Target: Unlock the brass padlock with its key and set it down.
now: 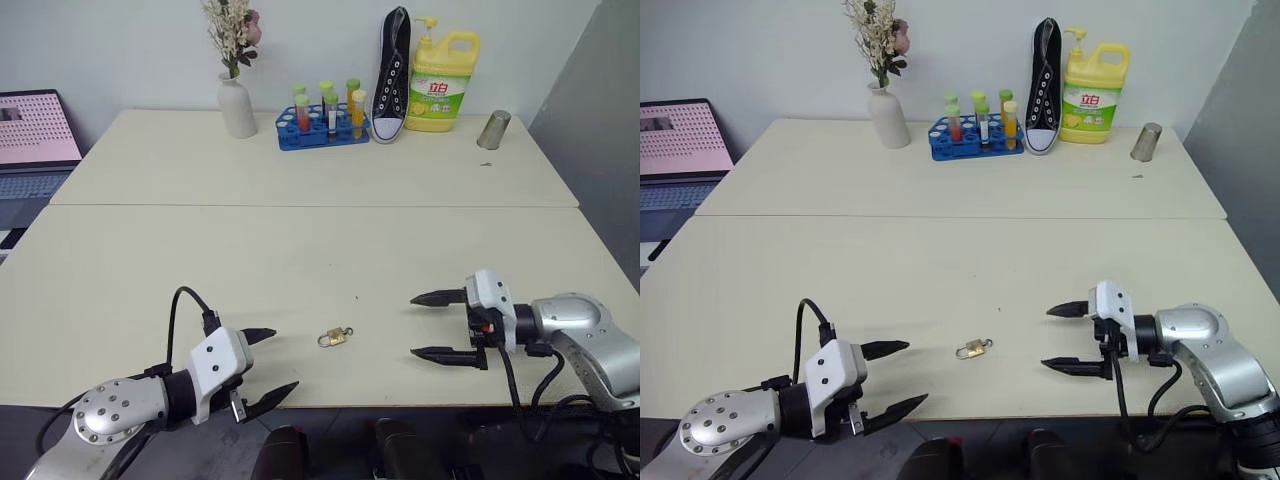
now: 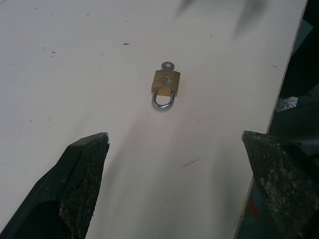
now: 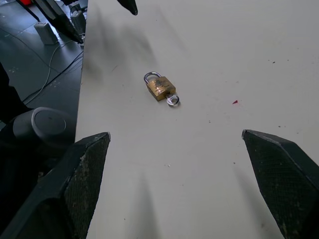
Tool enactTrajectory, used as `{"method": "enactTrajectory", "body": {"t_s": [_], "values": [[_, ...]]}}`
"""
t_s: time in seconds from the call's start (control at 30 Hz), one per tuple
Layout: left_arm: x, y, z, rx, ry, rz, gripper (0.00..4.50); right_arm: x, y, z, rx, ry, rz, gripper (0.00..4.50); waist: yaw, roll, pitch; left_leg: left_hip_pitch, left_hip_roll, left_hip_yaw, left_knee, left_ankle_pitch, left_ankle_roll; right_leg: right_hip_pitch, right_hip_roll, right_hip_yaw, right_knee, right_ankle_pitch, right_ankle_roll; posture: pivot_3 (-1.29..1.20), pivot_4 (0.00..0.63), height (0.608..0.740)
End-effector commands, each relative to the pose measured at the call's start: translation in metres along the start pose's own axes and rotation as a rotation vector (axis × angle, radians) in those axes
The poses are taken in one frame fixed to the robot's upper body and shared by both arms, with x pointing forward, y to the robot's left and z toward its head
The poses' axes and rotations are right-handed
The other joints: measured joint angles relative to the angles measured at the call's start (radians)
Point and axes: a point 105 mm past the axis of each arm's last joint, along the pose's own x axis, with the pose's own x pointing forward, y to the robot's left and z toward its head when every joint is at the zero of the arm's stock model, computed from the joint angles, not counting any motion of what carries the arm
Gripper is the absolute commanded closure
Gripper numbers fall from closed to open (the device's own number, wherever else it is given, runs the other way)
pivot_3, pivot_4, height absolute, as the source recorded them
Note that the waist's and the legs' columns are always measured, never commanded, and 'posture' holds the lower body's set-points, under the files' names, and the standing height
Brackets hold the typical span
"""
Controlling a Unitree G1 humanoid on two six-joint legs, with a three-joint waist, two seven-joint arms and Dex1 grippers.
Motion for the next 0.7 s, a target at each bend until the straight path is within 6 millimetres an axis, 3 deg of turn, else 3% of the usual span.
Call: {"method": "enactTrajectory", "body": {"t_s": [0.03,0.27,0.7], "values": [[0.001,-0.001,0.006,0.031,-0.024,-0.020,0.00,-0.001,0.004,-0.002,-0.039,0.003,0.013,0.06,0.000,0.000,0.000,0.000,0.000,0.000,0.000,0.000,0.000,0.000,0.000,0.000,0.000,0.000,0.000,0.00,0.150,0.740],[0.004,0.000,0.003,0.032,-0.001,-0.019,0.00,0.000,0.009,-0.010,-0.046,0.001,0.008,0.06,0.000,0.000,0.000,0.000,0.000,0.000,0.000,0.000,0.000,0.000,0.000,0.000,0.000,0.000,0.000,0.00,0.150,0.740],[0.014,0.011,0.005,0.026,-0.047,0.000,0.00,0.008,0.012,-0.006,-0.045,-0.005,-0.001,0.06,0.000,0.000,0.000,0.000,0.000,0.000,0.000,0.000,0.000,0.000,0.000,0.000,0.000,0.000,0.000,0.00,0.150,0.740]]}}
